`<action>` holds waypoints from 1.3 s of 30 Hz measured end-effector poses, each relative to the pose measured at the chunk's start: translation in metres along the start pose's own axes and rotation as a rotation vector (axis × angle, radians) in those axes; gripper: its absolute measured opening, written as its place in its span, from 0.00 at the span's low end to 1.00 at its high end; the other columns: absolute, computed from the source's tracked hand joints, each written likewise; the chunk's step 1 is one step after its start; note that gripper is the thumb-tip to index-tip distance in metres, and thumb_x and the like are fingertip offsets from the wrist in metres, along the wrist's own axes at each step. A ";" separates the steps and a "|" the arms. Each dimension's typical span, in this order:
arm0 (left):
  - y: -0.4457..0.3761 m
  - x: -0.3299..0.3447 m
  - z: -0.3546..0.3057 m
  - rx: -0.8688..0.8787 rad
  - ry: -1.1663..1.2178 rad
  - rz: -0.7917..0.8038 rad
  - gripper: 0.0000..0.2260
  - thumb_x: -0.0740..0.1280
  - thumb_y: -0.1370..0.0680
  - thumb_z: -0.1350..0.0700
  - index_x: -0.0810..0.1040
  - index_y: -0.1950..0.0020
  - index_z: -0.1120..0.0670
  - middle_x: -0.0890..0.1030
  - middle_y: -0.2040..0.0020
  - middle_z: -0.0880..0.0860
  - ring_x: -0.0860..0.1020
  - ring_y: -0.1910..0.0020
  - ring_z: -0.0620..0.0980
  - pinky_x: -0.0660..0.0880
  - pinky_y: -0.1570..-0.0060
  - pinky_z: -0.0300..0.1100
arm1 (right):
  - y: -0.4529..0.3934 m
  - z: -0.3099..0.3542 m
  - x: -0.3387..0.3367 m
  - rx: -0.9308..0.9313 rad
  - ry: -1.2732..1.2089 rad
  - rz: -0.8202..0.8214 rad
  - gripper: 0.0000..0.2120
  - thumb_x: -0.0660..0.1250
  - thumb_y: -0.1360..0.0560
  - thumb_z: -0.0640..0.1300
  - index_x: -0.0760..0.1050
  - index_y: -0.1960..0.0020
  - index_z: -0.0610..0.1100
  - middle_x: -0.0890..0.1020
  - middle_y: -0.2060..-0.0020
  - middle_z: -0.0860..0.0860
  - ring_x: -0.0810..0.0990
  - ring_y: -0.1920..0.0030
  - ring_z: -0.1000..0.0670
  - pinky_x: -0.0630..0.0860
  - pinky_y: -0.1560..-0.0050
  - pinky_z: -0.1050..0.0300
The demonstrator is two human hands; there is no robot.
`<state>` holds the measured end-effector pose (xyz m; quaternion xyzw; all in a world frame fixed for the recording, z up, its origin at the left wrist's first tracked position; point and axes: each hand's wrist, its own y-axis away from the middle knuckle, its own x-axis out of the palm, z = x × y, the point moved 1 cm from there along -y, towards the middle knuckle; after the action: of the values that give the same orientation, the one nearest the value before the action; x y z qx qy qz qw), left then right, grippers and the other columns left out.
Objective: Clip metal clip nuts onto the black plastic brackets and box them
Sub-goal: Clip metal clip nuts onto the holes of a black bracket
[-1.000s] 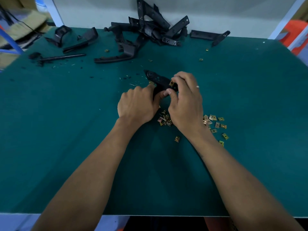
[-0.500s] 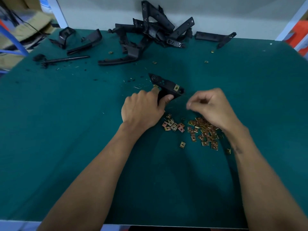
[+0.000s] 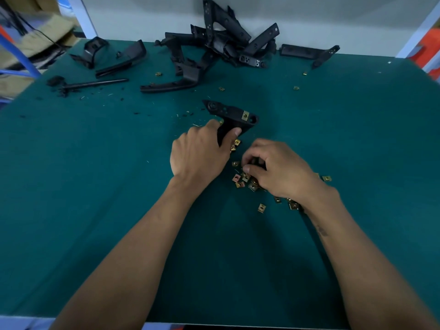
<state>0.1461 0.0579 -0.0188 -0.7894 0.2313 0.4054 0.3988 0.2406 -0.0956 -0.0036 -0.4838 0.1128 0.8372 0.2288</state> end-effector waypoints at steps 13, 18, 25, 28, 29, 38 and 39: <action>0.007 -0.003 -0.005 0.068 -0.038 0.031 0.23 0.59 0.21 0.32 0.78 0.52 0.51 0.83 0.59 0.56 0.81 0.61 0.64 0.67 0.66 0.47 | 0.008 0.004 -0.007 0.026 -0.143 -0.065 0.07 0.70 0.21 0.37 0.83 0.51 0.47 0.80 0.57 0.56 0.77 0.58 0.58 0.73 0.56 0.63; 0.011 -0.003 -0.006 0.127 -0.035 0.051 0.25 0.58 0.21 0.31 0.80 0.49 0.51 0.83 0.60 0.52 0.81 0.62 0.61 0.67 0.67 0.46 | 0.019 -0.029 -0.040 0.168 -0.399 -0.288 0.15 0.66 0.18 0.36 0.82 0.55 0.54 0.81 0.60 0.56 0.76 0.62 0.60 0.72 0.58 0.66; 0.017 -0.004 -0.009 0.354 0.079 0.105 0.24 0.57 0.22 0.30 0.83 0.45 0.45 0.84 0.60 0.51 0.82 0.60 0.59 0.66 0.66 0.44 | 0.010 -0.025 -0.034 0.138 -0.855 -0.448 0.11 0.68 0.22 0.29 0.83 0.52 0.44 0.86 0.61 0.50 0.83 0.61 0.53 0.78 0.61 0.62; 0.019 -0.004 -0.011 0.399 0.071 0.099 0.24 0.57 0.23 0.30 0.83 0.43 0.43 0.85 0.60 0.51 0.82 0.60 0.60 0.67 0.66 0.44 | 0.007 -0.010 -0.024 0.084 -0.994 -0.453 0.09 0.75 0.29 0.33 0.82 0.54 0.44 0.86 0.62 0.49 0.84 0.60 0.51 0.80 0.59 0.60; 0.019 -0.003 -0.011 0.400 0.073 0.099 0.24 0.56 0.23 0.30 0.83 0.43 0.43 0.85 0.60 0.51 0.82 0.60 0.60 0.67 0.65 0.45 | 0.006 -0.006 -0.022 0.075 -1.028 -0.456 0.09 0.77 0.32 0.34 0.82 0.56 0.45 0.86 0.62 0.49 0.84 0.59 0.51 0.81 0.57 0.59; 0.020 -0.005 -0.013 0.399 0.079 0.093 0.23 0.56 0.22 0.30 0.82 0.44 0.44 0.84 0.62 0.50 0.82 0.62 0.59 0.65 0.66 0.43 | 0.011 0.002 -0.025 0.099 -1.199 -0.405 0.13 0.73 0.30 0.24 0.84 0.54 0.41 0.85 0.60 0.47 0.82 0.56 0.49 0.81 0.46 0.49; 0.020 -0.005 -0.013 0.399 0.078 0.091 0.23 0.57 0.22 0.30 0.83 0.44 0.44 0.84 0.62 0.50 0.82 0.62 0.59 0.65 0.66 0.43 | 0.011 0.002 -0.025 0.094 -1.206 -0.396 0.14 0.73 0.31 0.24 0.84 0.54 0.41 0.85 0.60 0.47 0.82 0.56 0.49 0.81 0.46 0.48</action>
<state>0.1352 0.0357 -0.0189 -0.6985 0.3578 0.3383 0.5193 0.2443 -0.1113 0.0184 0.0716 -0.0906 0.8985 0.4235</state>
